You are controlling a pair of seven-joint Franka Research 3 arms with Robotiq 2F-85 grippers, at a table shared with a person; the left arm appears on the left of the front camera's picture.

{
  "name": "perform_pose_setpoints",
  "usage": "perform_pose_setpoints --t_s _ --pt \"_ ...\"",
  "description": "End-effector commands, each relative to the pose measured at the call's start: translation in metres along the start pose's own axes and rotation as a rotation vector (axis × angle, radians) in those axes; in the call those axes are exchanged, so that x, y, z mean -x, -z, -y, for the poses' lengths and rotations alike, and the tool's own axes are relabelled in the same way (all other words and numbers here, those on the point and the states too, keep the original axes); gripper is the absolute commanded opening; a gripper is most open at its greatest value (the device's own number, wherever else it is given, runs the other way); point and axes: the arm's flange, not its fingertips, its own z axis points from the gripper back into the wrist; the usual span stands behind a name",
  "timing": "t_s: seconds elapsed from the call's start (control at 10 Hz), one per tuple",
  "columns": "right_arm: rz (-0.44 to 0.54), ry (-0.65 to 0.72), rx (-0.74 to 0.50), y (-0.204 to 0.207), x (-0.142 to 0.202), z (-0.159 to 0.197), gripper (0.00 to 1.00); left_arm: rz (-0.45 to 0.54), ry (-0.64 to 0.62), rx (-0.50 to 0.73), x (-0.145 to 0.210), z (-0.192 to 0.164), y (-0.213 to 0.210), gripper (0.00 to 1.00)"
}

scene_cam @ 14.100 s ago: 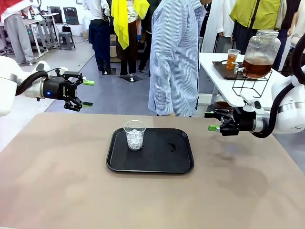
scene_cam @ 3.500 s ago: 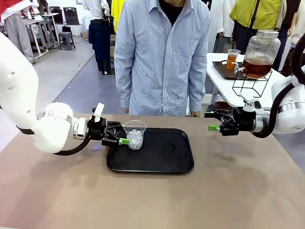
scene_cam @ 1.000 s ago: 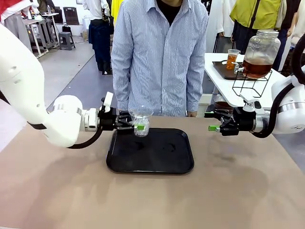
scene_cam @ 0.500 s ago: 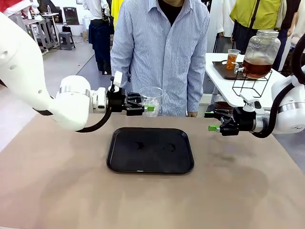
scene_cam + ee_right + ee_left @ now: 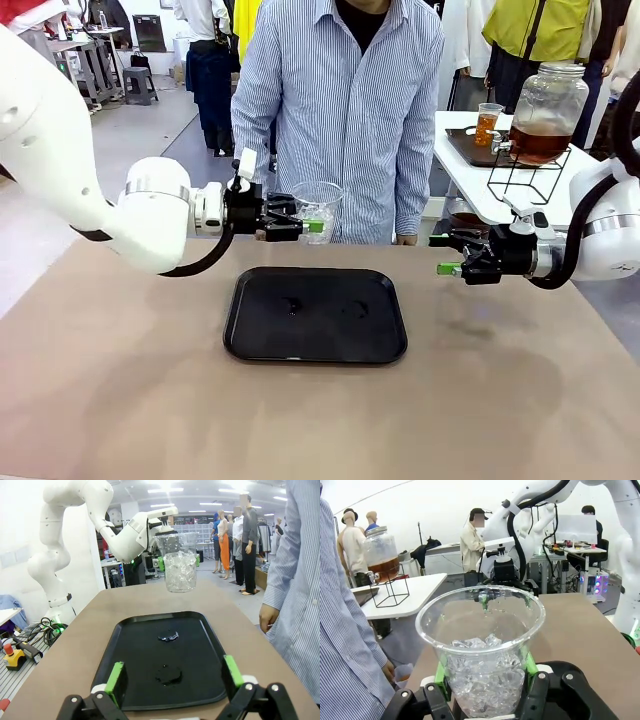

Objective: Pour the drink into the iced cup.
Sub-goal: Open the gripper to release the iced cup you were holding.

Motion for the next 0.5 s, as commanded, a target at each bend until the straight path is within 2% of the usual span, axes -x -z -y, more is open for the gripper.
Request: perform_pose_setpoints --t_s 0.0,0.4 --pt "-0.001 0.002 -0.001 0.0007 -0.0028 0.0005 1.0 0.005 0.009 0.002 -0.0034 0.0012 0.0008 0.67" --pt "-0.001 0.002 -0.001 0.0007 -0.0028 0.0005 1.0 0.005 0.009 0.002 -0.0034 0.0012 0.0008 0.67"
